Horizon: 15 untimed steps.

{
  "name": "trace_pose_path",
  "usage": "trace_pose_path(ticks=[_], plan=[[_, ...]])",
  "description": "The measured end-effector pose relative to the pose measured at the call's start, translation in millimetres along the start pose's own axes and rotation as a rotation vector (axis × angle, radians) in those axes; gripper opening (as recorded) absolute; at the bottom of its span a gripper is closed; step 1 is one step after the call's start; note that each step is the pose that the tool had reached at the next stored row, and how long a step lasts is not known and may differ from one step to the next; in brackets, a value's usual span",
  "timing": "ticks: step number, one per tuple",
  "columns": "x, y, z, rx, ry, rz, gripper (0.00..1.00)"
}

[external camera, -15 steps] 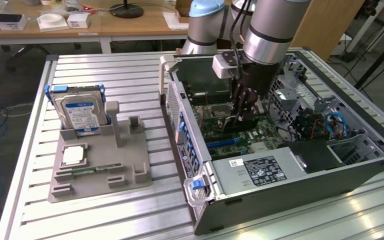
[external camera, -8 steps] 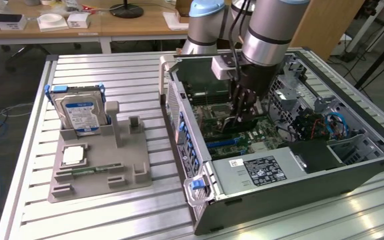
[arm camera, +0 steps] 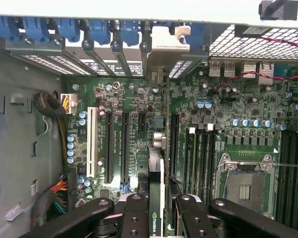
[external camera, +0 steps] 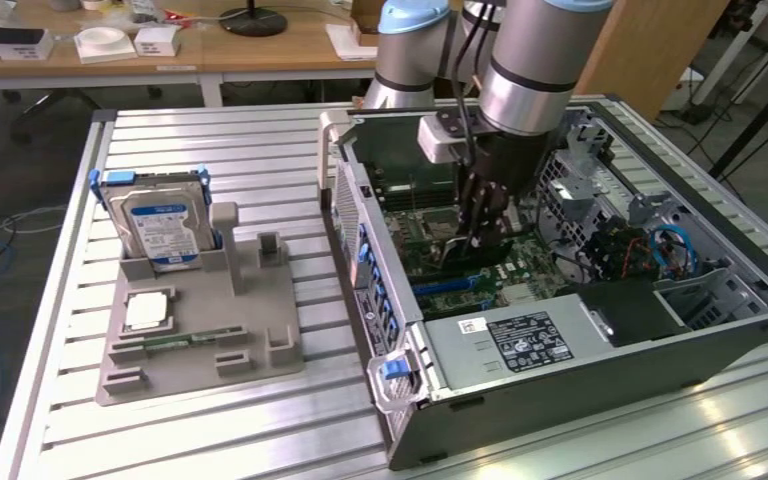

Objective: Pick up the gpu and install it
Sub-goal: 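Insert the gpu into the slot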

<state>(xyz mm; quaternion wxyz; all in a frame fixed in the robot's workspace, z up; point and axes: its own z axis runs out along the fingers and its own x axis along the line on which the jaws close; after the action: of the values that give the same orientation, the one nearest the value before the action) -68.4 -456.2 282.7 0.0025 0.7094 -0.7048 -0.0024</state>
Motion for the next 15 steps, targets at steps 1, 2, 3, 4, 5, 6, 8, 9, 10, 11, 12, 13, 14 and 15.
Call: trace_pose_path(ticks=[1,2,3,4,5,6,8,9,10,11,12,13,14,15], plan=[[0.0,0.2,0.2,0.0,0.0002,0.0,0.26],[0.0,0.3,0.2,0.0,0.0002,0.0,0.26],[0.0,0.3,0.2,0.0,0.0002,0.0,0.26],[0.0,0.5,0.3,0.0001,0.0002,0.0,0.26],[0.0,0.6,0.5,0.0003,0.0,0.0,0.26],[0.0,0.9,0.6,0.0004,0.0,0.0,0.26],[0.0,1.8,0.8,0.0005,-0.0002,0.0,0.26],[0.0,2.6,1.0,0.0005,-0.0001,0.0,0.26],[0.0,3.8,1.3,0.0006,-0.0001,0.0,0.26],[0.0,4.7,1.6,0.0006,0.0,0.0,0.26],[0.0,5.5,1.9,0.0007,0.0001,0.0,0.26],[-0.1,5.8,2.1,0.0009,0.0,0.0,0.26],[-0.1,6.0,2.4,0.0011,0.0,0.0,0.26],[-0.1,6.2,2.6,0.0012,0.0001,0.0,0.26]])
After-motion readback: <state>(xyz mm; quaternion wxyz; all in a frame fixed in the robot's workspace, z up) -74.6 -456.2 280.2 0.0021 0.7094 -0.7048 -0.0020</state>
